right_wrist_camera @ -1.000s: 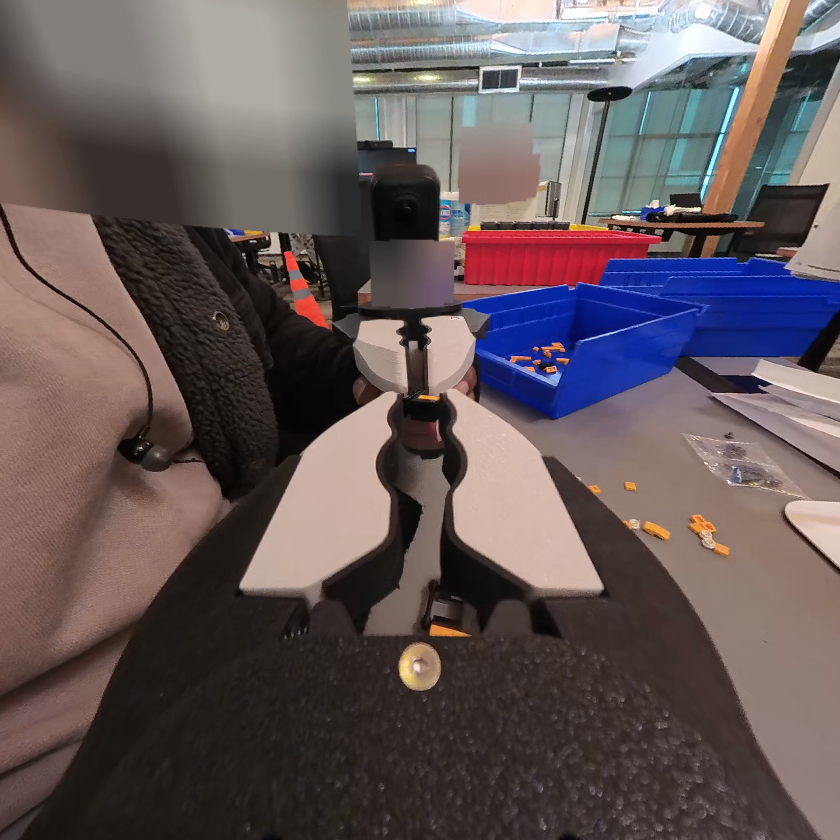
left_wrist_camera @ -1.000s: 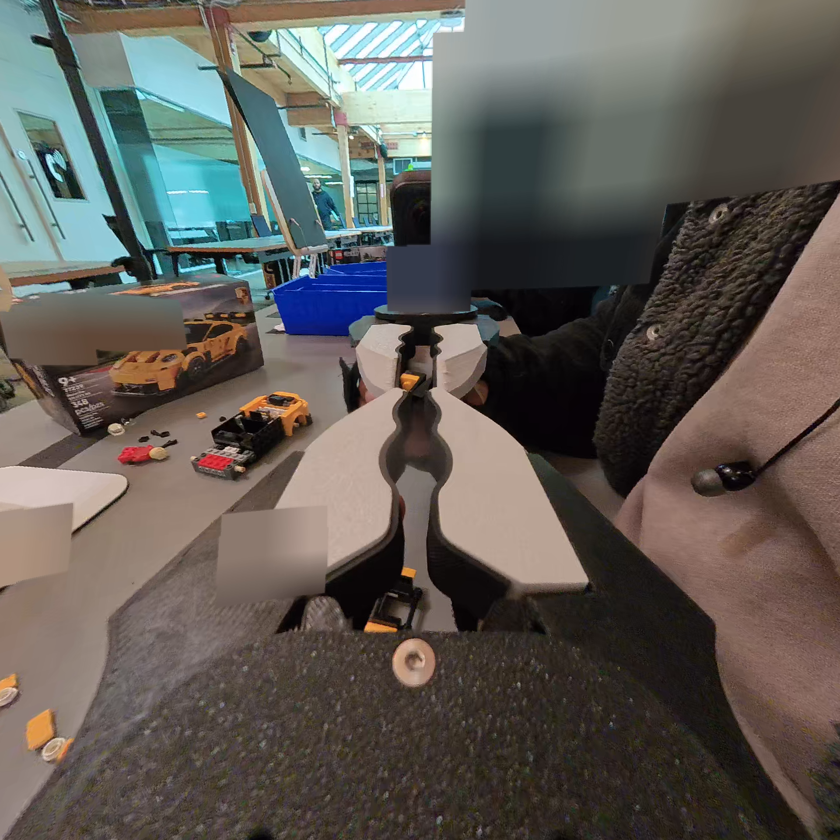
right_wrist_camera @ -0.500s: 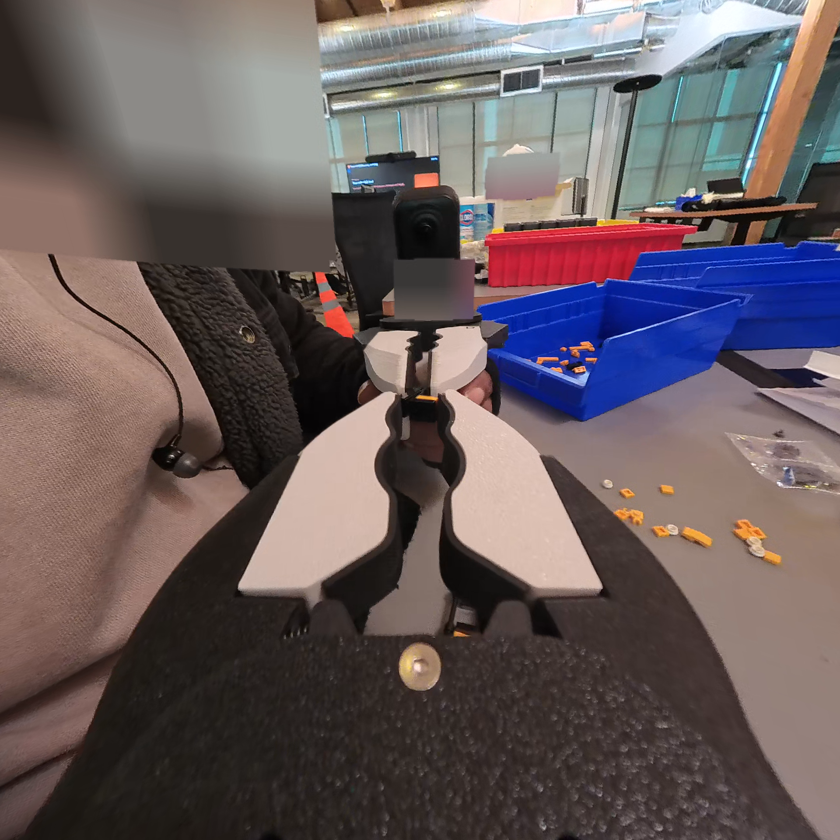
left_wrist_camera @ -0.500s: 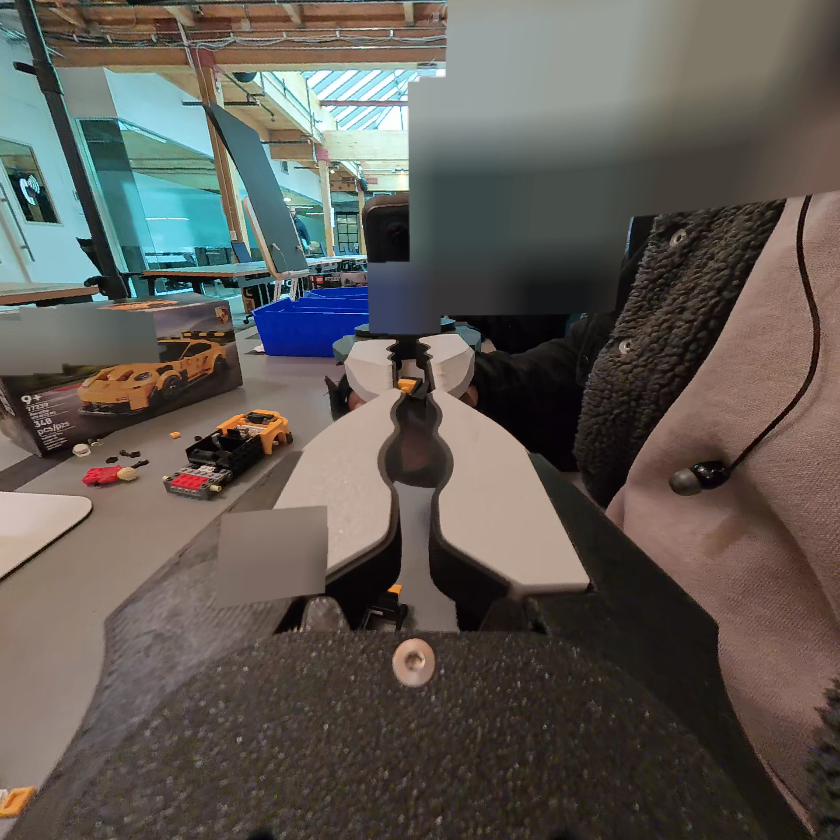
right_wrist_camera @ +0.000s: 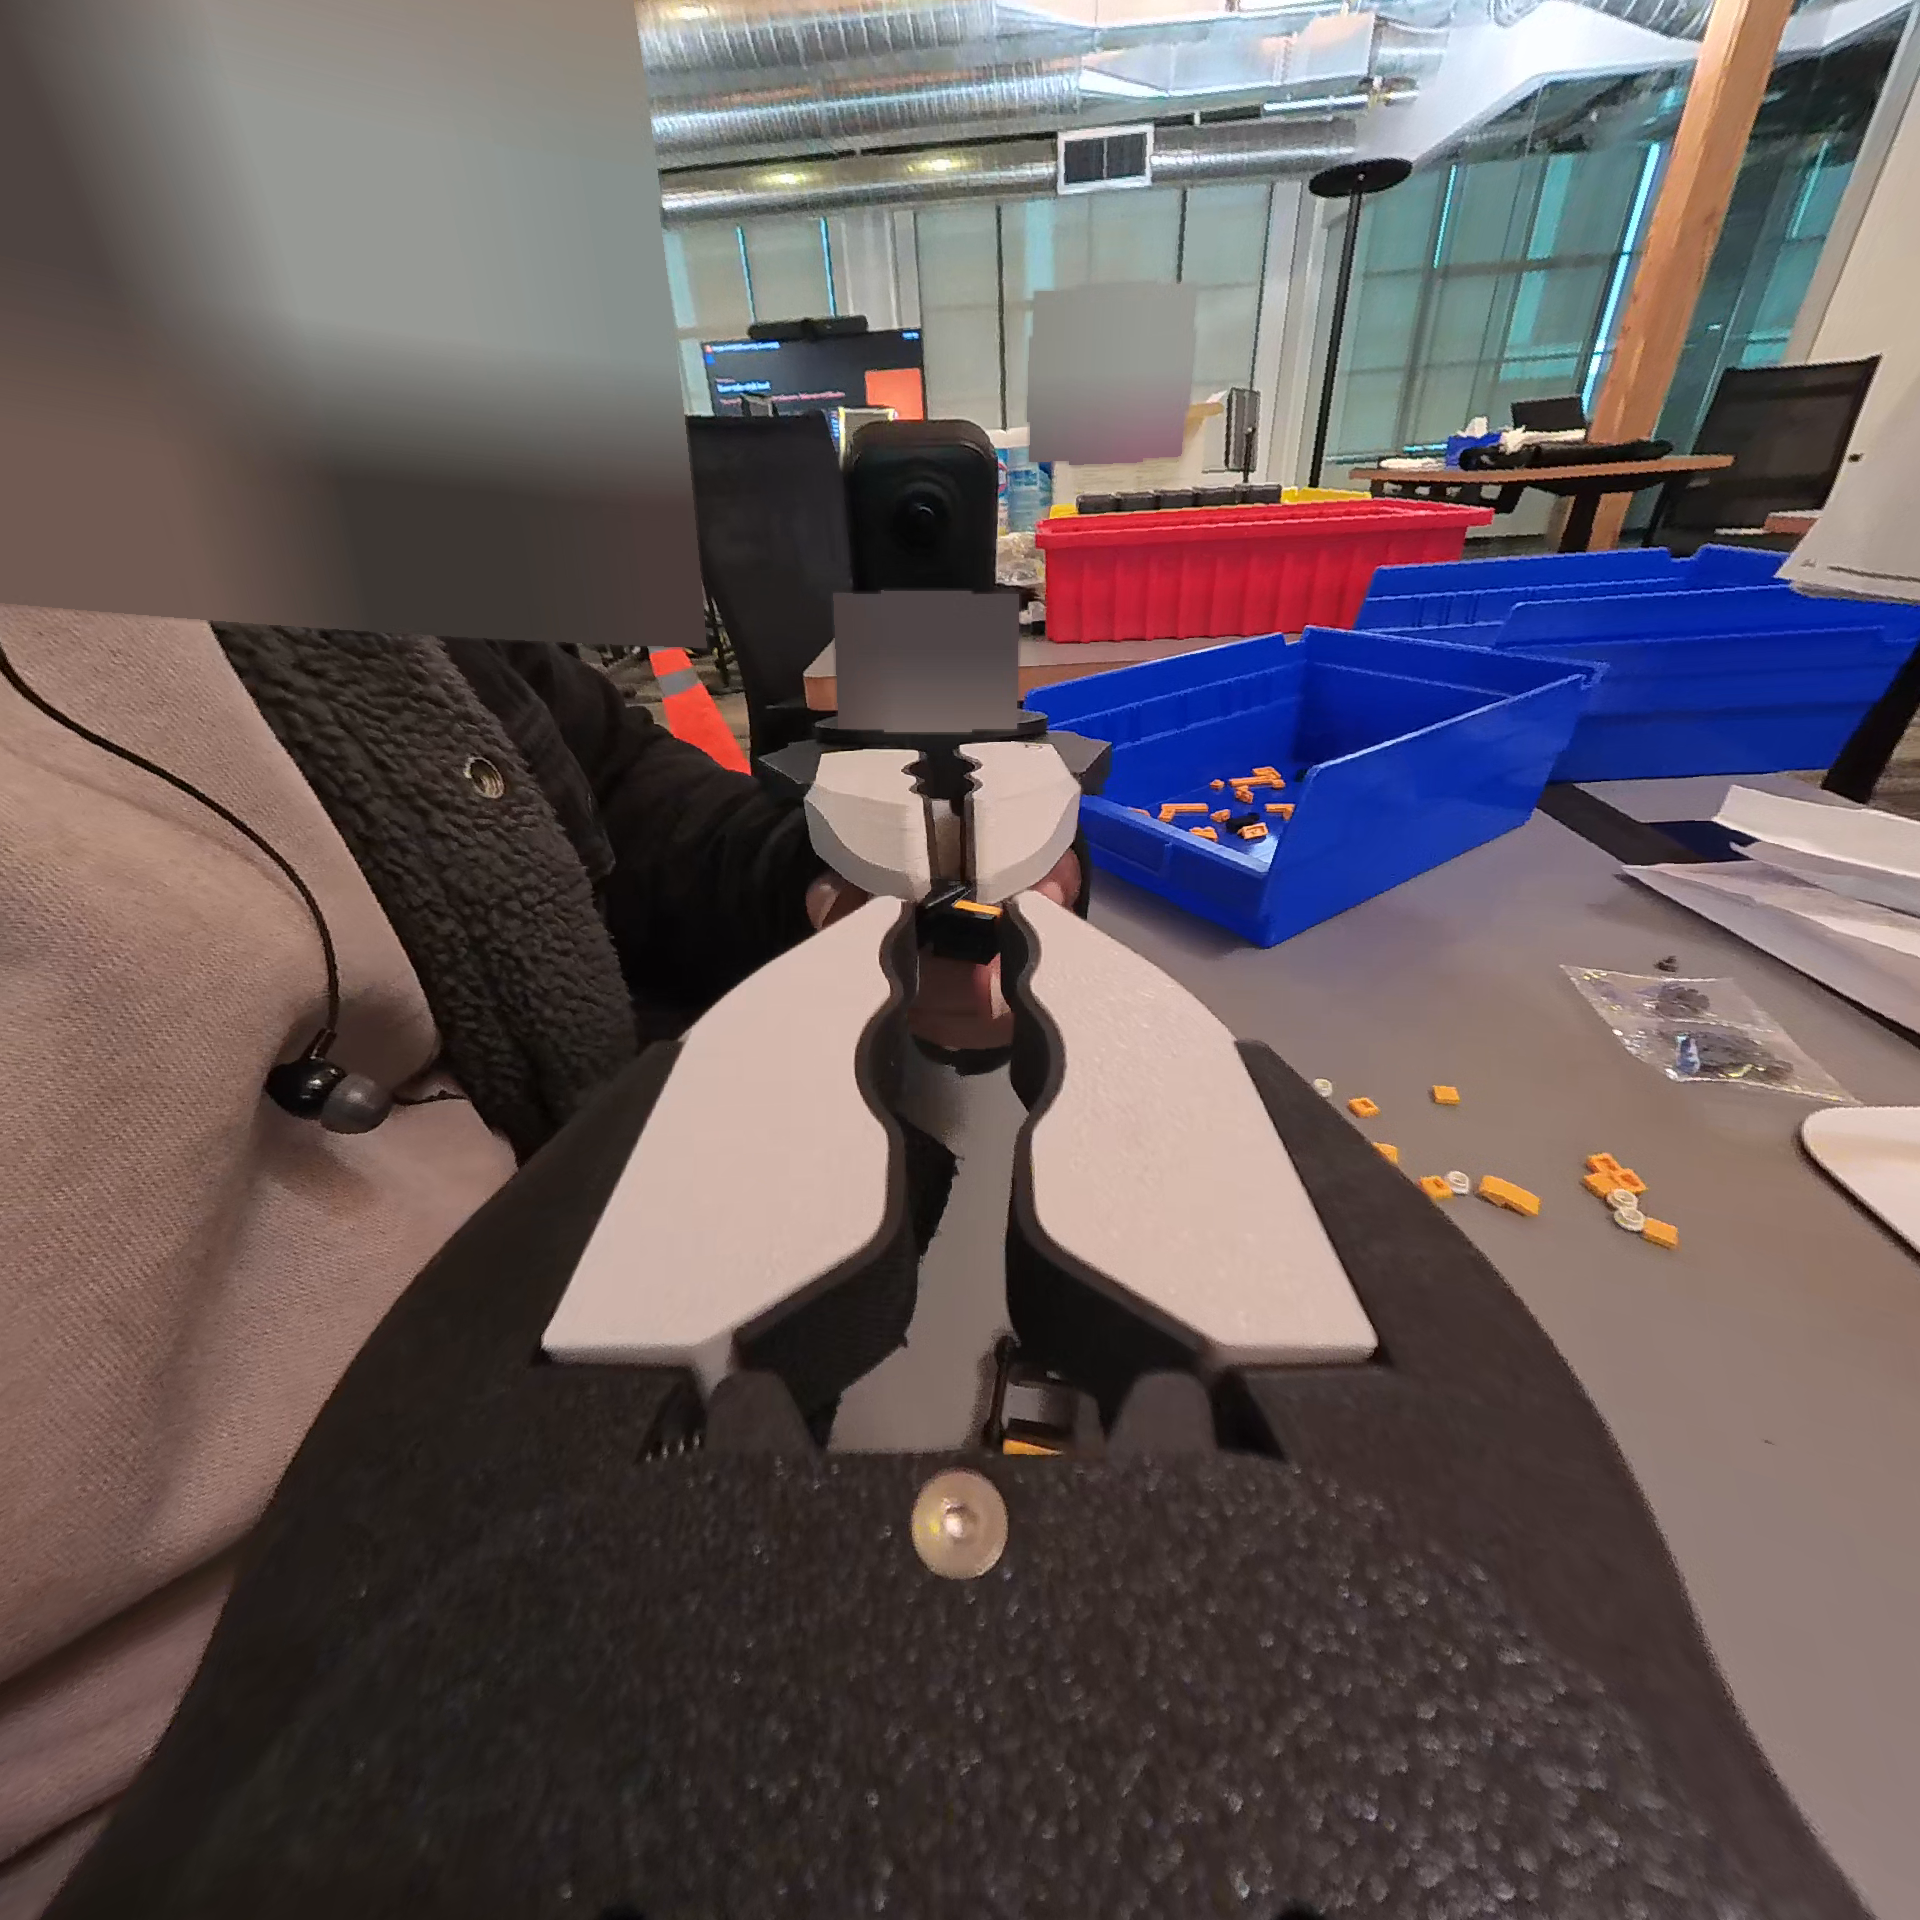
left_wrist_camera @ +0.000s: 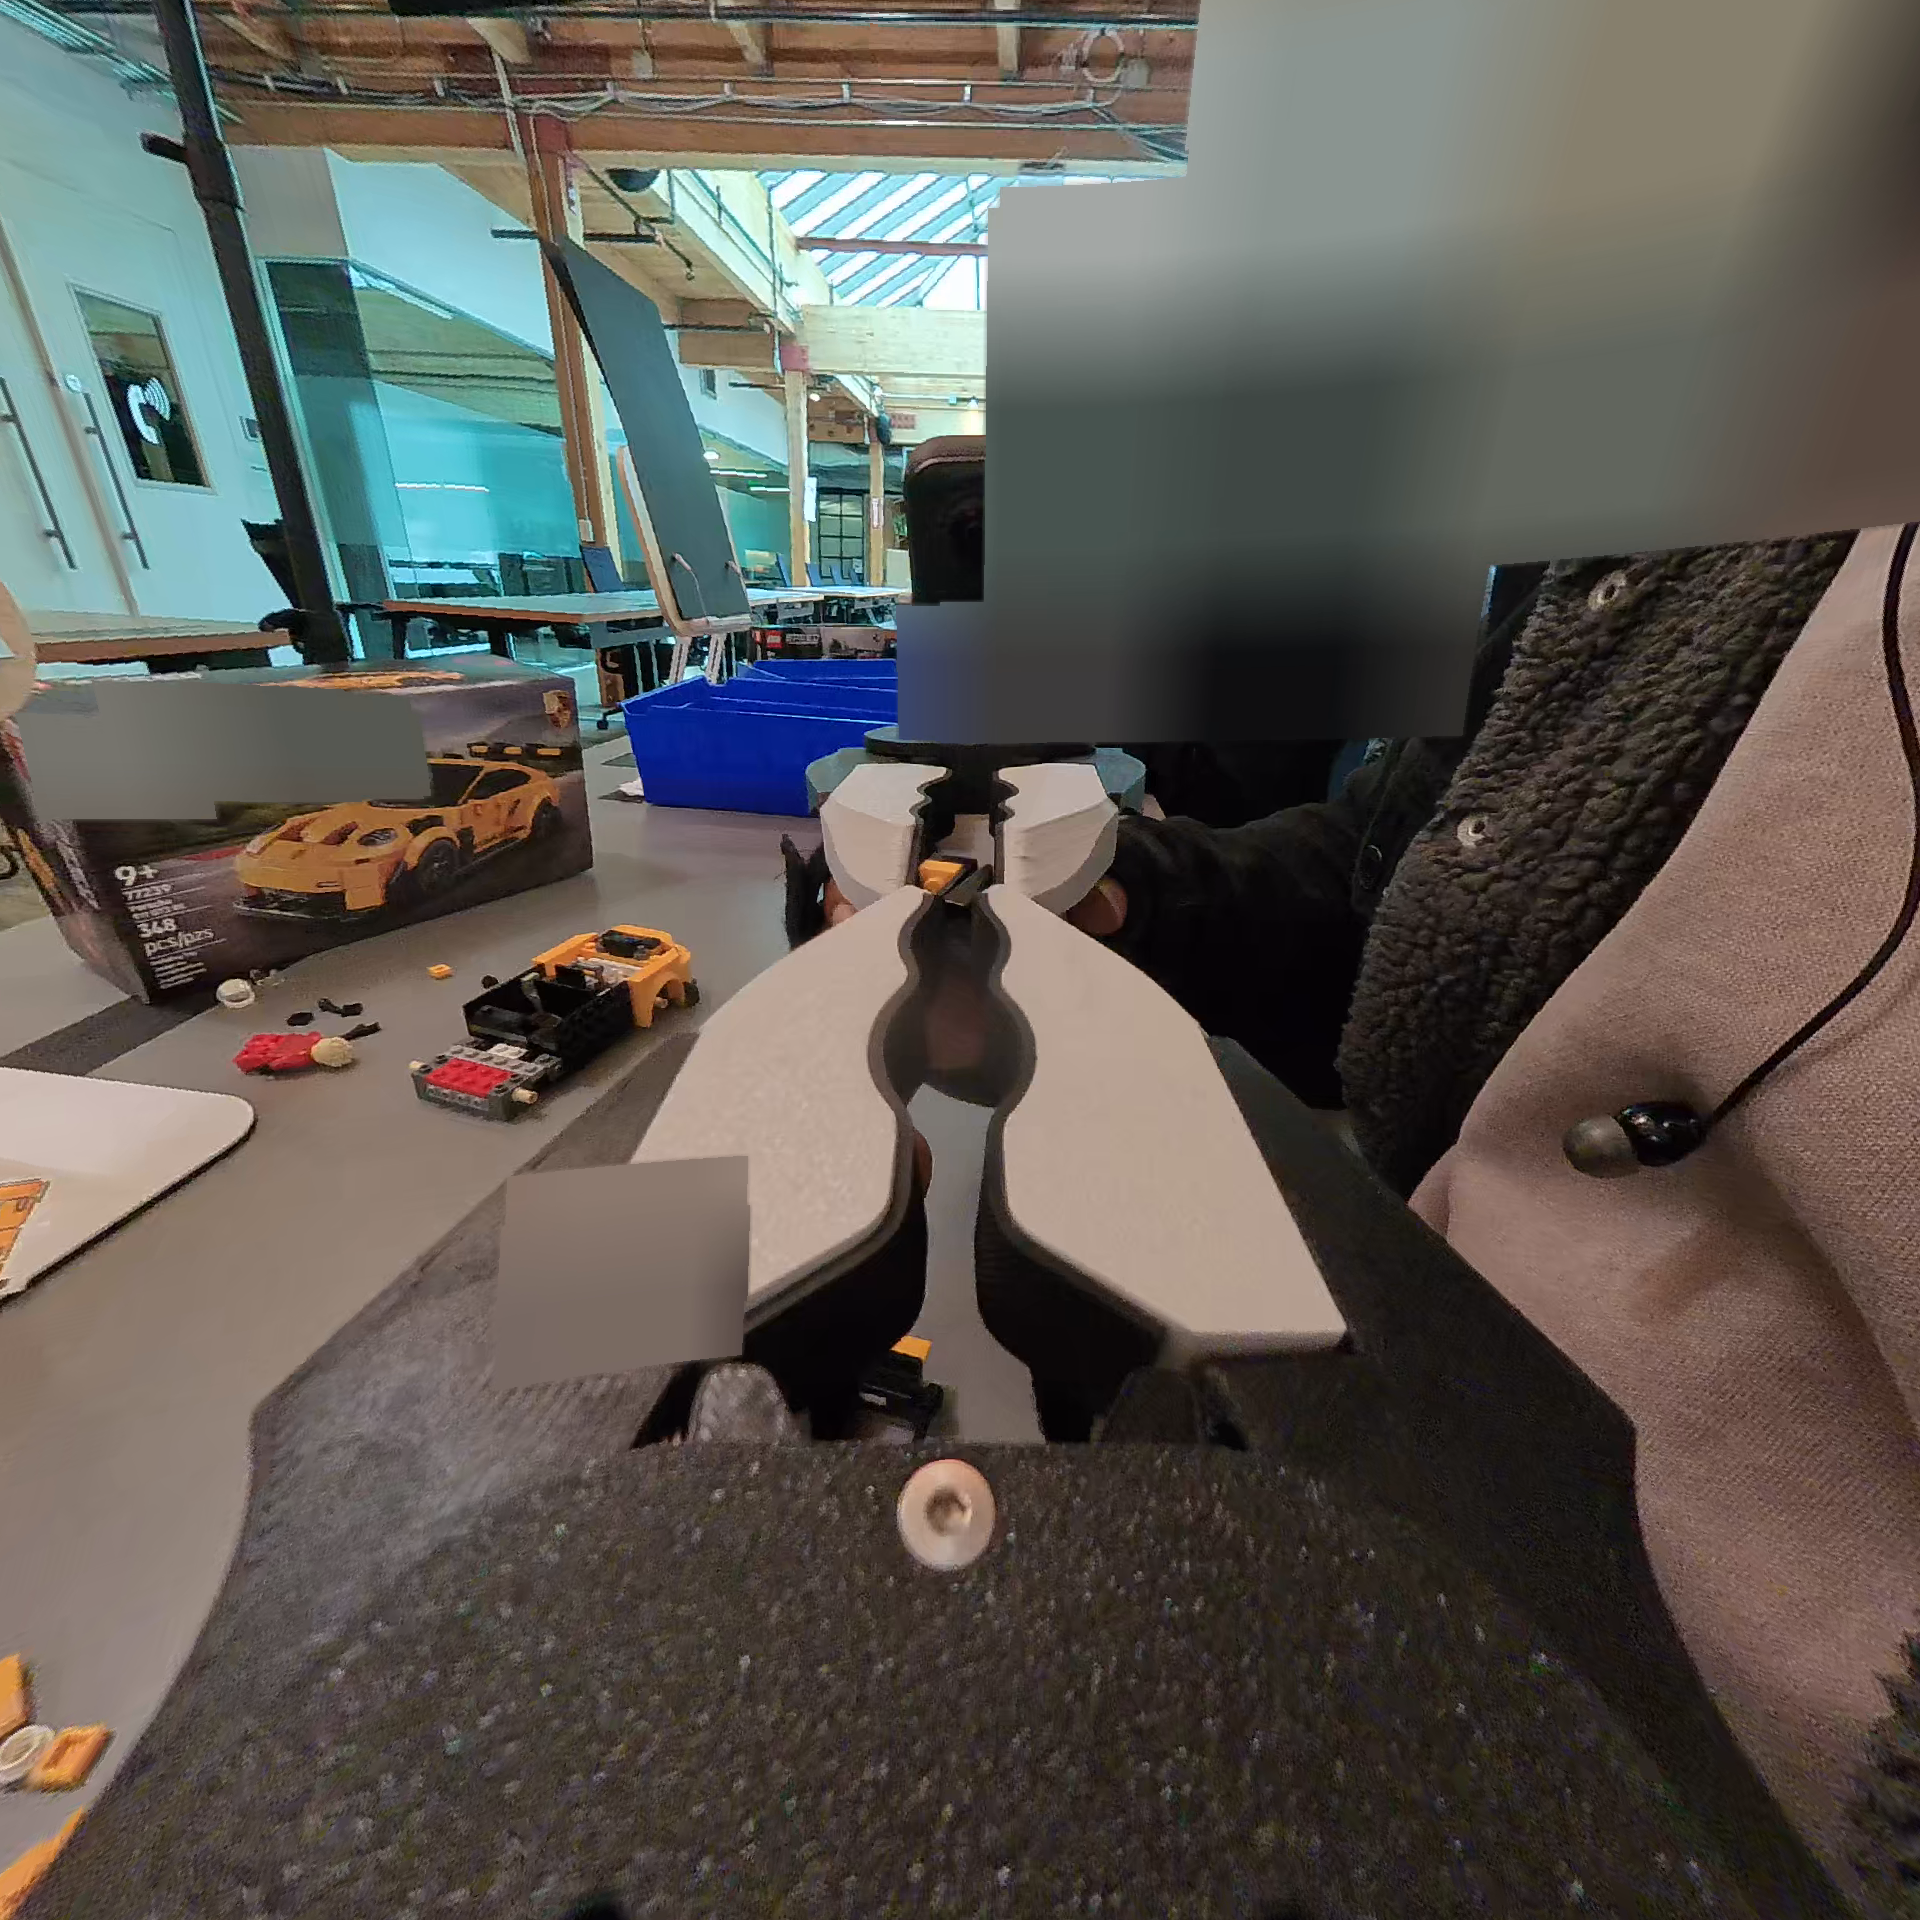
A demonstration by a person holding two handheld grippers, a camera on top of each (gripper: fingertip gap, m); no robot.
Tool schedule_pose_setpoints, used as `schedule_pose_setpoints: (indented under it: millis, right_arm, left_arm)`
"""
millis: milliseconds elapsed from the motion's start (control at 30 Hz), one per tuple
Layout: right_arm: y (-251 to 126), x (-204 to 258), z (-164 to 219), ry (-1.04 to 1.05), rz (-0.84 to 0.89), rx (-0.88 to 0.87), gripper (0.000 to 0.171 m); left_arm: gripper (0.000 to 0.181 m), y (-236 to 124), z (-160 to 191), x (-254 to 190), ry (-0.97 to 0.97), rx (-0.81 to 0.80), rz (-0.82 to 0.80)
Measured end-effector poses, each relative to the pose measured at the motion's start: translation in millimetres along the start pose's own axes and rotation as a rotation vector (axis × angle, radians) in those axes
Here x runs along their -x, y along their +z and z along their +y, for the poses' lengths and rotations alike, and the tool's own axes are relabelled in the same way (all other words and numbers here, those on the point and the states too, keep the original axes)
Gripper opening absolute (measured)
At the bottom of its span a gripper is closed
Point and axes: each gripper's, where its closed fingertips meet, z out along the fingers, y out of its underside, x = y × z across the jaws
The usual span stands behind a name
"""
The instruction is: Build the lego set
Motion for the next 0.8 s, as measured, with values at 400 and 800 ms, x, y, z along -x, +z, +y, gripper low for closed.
schedule_pose_setpoints:
  millis: [400, 800]
  right_arm:
    - [-3.3, -11.1, 0.3, -0.024, 0.089, 0.025, 0.021]
    - [-3.0, -14.2, 6.4, -0.071, 0.155, 0.099, 0.014]
  left_arm:
    - [0.005, -2.9, -1.6, 9.3, 0.032, 0.002, -0.063]
    - [0.003, -4.1, 2.1, 17.3, 0.121, 0.05, -0.14]
